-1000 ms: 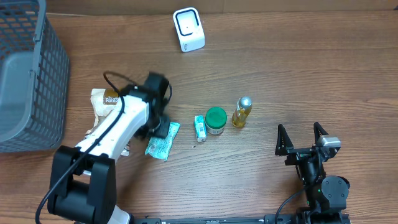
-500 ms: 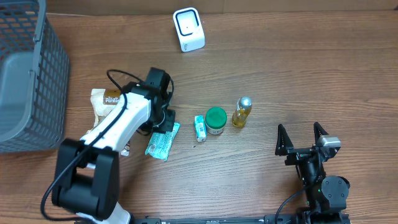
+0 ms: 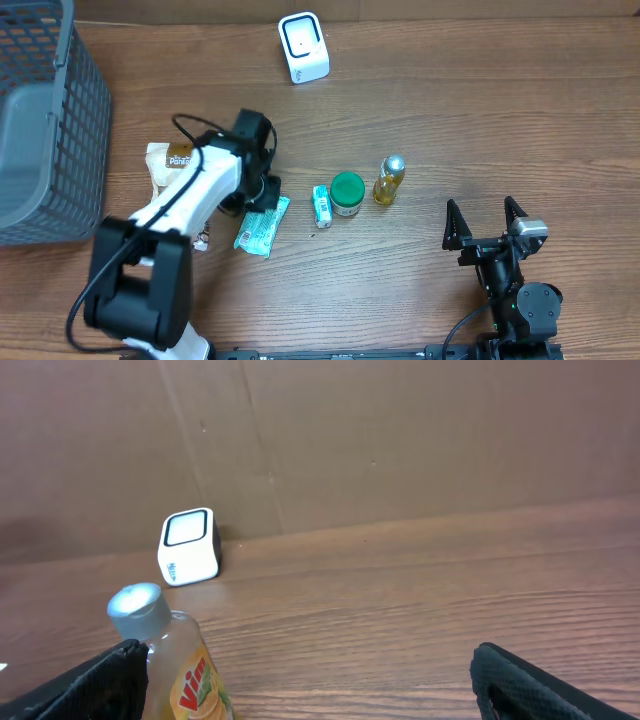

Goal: Scan the item barcode

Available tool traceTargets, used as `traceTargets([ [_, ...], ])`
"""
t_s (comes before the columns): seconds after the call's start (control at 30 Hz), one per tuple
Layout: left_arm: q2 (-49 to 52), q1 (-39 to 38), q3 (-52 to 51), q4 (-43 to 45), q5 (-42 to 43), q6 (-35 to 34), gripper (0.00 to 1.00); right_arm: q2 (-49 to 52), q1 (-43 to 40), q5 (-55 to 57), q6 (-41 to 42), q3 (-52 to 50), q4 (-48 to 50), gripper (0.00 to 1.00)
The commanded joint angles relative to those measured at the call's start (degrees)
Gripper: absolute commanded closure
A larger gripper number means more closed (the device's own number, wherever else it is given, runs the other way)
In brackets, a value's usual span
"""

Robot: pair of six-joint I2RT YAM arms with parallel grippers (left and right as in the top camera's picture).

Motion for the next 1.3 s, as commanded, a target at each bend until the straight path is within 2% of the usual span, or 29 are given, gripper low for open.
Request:
traceTargets([
  [0.0, -7.6, 2.8, 6.5, -0.6, -5.0, -2.6, 0.92, -0.5, 0.3, 0.2, 0.2, -0.6, 0.1, 0.00],
  [0.13, -10.7, 6.6, 7.7, -0.3, -16.6, -5.9, 0.92, -0.5, 0.3, 0.2, 0.2, -0.6, 0.1, 0.00],
  [0.23, -10.3, 9.9, 7.2, -0.4, -21.1, -6.5, 0.93, -0.5, 0.3, 0.2, 0.2, -0.6, 0.1, 0.00],
  [0.47, -6.8, 16.5, 4.3, 0.9, -21.1, -7.6, 0.95, -0.5, 0.3, 0.2, 0.2, -0.6, 0.1, 0.00],
  [0.6, -2.5, 17.9, 3.2, 2.1, -21.1, -7.5, 0.96, -0.5, 0.3, 0.2, 0.2, -0.6, 0.1, 0.00],
  [0.8, 4.9, 17.6, 3.0, 3.0, -20.2, -6.9, 0.96, -0.5, 0.3, 0.2, 0.2, -0.6, 0.1, 0.00],
  [0.93, 8.2, 17.0, 3.0, 2.5, -14.8, -3.9, 0.96, -0.5, 0.3, 0.2, 0.2, -0.6, 0.1, 0.00],
  [1.2, 8.6, 14.6, 3.0, 2.1, -5.2, -0.8, 0.96, -0.5, 0.3, 0.2, 0.2, -0.6, 0.1, 0.00],
  [1.27, 8.5, 13.8, 3.0, 2.0, -5.0, -0.6, 0.96, -0.5, 0.3, 0.2, 0.2, -0.6, 0.1, 0.00],
])
